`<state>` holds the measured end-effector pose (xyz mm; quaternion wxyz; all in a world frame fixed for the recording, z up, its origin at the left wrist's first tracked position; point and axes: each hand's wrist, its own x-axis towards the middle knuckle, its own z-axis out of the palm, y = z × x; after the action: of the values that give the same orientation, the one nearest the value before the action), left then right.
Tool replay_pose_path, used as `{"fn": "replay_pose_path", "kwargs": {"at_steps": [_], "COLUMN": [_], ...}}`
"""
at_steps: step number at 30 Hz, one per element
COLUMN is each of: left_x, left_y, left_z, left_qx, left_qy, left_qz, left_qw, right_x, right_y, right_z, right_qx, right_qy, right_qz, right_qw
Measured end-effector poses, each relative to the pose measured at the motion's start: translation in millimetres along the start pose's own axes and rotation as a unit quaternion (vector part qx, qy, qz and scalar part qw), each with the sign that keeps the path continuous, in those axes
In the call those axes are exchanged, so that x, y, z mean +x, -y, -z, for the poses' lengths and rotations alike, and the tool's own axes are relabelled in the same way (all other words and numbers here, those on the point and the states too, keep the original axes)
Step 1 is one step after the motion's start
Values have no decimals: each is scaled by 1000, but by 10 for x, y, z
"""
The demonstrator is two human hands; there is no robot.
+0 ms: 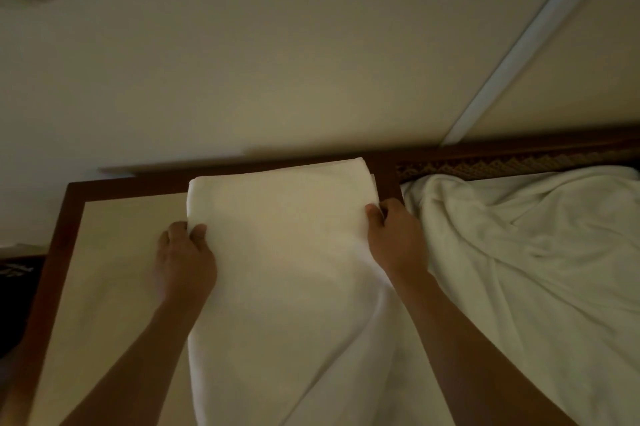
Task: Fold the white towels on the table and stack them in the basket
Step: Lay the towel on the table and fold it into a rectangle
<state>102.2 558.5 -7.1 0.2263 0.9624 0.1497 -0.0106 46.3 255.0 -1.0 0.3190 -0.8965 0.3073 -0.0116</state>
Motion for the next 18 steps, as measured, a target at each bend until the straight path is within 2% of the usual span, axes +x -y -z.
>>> {"fn": "replay_pose_path", "kwargs": {"at_steps": [7, 9, 11, 12, 14, 16, 18], "left_x": [-41, -116, -234, -284, -353, -349, -311], "left_y": [-58, -115, -255, -323, -370, -290, -187], "left_z": [38, 24, -10, -52, -156, -227, -238], "left_qx": [9, 41, 68, 91, 147, 178, 190], "left_qy": [-16, -52, -38, 5, 99, 118, 110], "left_qz": [11, -35, -132, -177, -214, -229, -230], "left_qw": [1000, 997, 988, 980, 960, 950, 948], "right_x": [-7, 1, 30, 57, 131, 228, 305], "right_y": [-42, -45, 1, 35, 59, 12, -15], "right_z": [6, 6, -21, -38, -94, -136, -146], "right_qx": [-72, -91, -137, -160, -205, -220, -226], "right_qy": [-38, -96, -114, -74, 38, 99, 97], "right_qz": [2, 49, 116, 150, 200, 200, 182], "right_qw": [997, 990, 977, 973, 957, 950, 952]}}
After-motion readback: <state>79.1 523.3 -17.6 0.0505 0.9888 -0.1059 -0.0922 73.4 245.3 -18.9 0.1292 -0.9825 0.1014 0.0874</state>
